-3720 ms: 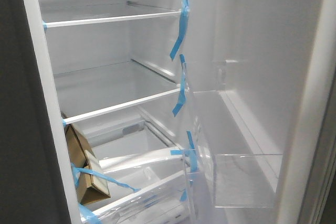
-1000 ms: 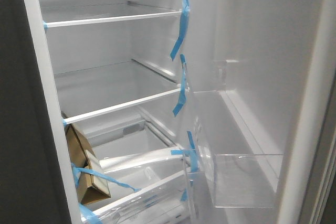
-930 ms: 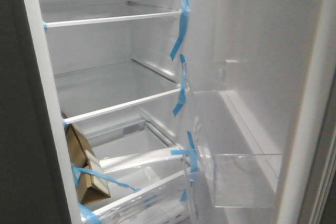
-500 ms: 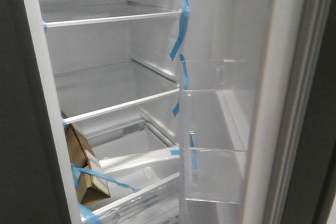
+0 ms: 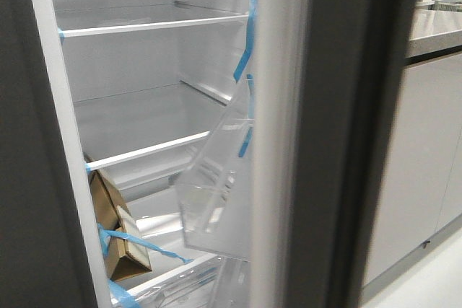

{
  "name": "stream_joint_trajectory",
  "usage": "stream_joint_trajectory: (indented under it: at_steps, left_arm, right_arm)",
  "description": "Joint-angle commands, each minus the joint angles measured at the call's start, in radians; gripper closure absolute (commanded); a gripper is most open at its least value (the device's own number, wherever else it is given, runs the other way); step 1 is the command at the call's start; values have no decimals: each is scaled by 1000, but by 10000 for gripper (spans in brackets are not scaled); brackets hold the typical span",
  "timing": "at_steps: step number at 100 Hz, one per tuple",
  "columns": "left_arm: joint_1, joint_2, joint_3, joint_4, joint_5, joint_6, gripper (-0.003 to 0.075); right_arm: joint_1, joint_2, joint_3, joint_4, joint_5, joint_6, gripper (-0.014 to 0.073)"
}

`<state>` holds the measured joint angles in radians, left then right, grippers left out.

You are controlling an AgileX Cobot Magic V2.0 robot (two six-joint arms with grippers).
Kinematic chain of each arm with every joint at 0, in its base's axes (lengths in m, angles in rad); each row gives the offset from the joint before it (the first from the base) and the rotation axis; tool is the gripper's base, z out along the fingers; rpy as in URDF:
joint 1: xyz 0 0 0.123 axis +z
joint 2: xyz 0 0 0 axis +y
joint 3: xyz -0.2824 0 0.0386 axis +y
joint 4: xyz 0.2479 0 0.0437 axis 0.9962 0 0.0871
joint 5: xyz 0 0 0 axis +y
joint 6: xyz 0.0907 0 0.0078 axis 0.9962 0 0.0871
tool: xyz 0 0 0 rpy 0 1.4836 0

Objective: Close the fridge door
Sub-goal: 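Press the right gripper on the door face, swinging it shut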

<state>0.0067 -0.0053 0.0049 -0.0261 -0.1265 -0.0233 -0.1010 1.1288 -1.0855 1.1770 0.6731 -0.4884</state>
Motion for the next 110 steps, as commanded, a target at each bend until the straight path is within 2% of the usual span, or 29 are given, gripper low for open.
stream_joint_trajectory:
  at_steps: [1, 19, 39, 67, 93, 110]
  left_arm:
    - [2, -11, 35, -4, -73, -2, 740]
    - [2, -11, 35, -4, -73, -2, 740]
    - [2, -11, 35, -4, -73, -2, 740]
    - [2, -11, 35, -4, -73, -2, 740]
    - [2, -11, 35, -4, -73, -2, 740]
    - [2, -11, 35, -4, -73, -2, 740]
  right_arm:
    - [-1, 6, -28, 150, 23, -158, 639]
    - [-1, 58, -29, 313, 92, -389, 639]
    - [34, 107, -81, 327, 104, -455, 639]
    - [148, 175, -203, 262, 13, -471, 639]
    - [306, 216, -260, 148, -186, -480, 639]
    - [377, 267, -308, 116, -253, -480, 639]
